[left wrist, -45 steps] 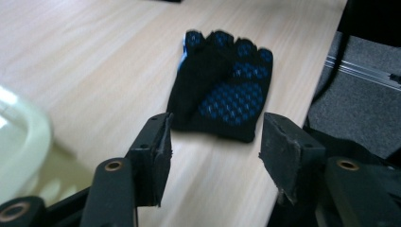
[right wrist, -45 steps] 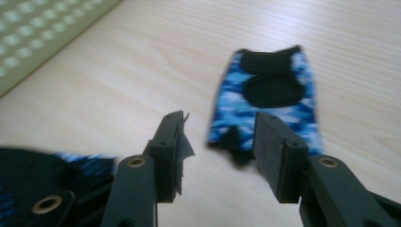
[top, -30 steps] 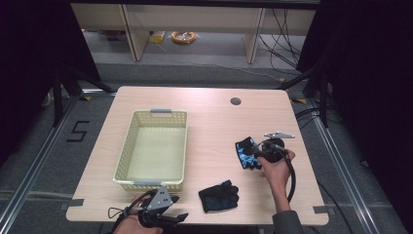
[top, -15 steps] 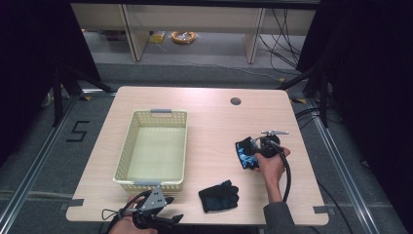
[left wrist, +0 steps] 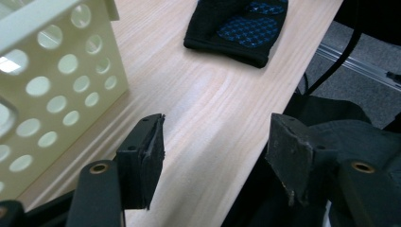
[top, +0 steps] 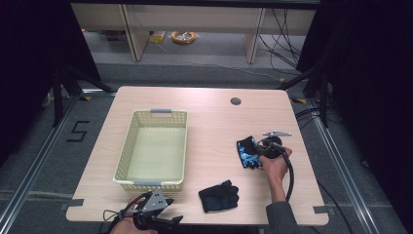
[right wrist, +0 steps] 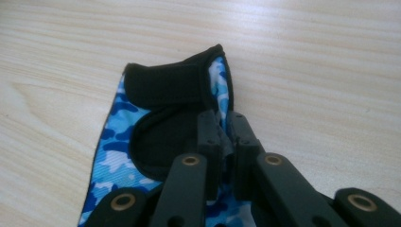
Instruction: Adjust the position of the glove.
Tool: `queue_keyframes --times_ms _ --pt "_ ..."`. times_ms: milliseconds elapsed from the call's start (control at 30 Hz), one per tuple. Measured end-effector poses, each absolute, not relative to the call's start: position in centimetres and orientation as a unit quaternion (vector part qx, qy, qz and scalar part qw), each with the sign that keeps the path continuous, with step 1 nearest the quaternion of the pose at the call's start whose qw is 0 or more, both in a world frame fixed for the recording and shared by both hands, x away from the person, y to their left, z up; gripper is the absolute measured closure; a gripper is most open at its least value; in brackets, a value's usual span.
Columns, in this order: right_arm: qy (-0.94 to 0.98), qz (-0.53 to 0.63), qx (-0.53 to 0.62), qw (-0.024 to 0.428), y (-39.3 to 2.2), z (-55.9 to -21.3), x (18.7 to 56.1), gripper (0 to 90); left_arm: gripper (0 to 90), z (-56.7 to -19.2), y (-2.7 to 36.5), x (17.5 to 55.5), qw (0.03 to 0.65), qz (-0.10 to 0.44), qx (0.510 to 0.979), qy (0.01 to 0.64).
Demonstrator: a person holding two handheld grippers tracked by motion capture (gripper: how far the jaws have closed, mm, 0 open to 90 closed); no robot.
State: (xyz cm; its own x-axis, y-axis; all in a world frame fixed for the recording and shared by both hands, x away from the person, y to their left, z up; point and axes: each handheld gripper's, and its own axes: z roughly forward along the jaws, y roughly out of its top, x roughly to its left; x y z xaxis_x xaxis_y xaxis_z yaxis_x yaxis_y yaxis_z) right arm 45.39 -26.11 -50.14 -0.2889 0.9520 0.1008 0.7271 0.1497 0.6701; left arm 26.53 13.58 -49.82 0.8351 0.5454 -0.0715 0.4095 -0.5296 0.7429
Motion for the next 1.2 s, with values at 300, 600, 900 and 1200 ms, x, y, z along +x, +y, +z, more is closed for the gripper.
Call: queue_keyframes --times_ms 300,600,900,1200 --pt "0.767 0.365 0.485 0.209 -26.2 -46.6 43.5 86.4 36.9 -49.9 13.7 26.6 0.401 0.084 0.867 0.282" --pt "0.785 0.402 0.435 0.181 -24.8 -43.4 40.2 86.4 36.9 -50.0 13.7 26.7 0.402 0.085 0.867 0.282" --pt "0.814 0.421 0.369 0.155 -23.8 -42.9 38.5 86.4 37.0 -50.1 13.7 26.7 0.4 0.082 0.869 0.28" --pt "0.839 0.421 0.327 0.111 -22.7 -43.3 37.1 86.3 37.0 -50.1 13.6 26.8 0.396 0.086 0.873 0.271"
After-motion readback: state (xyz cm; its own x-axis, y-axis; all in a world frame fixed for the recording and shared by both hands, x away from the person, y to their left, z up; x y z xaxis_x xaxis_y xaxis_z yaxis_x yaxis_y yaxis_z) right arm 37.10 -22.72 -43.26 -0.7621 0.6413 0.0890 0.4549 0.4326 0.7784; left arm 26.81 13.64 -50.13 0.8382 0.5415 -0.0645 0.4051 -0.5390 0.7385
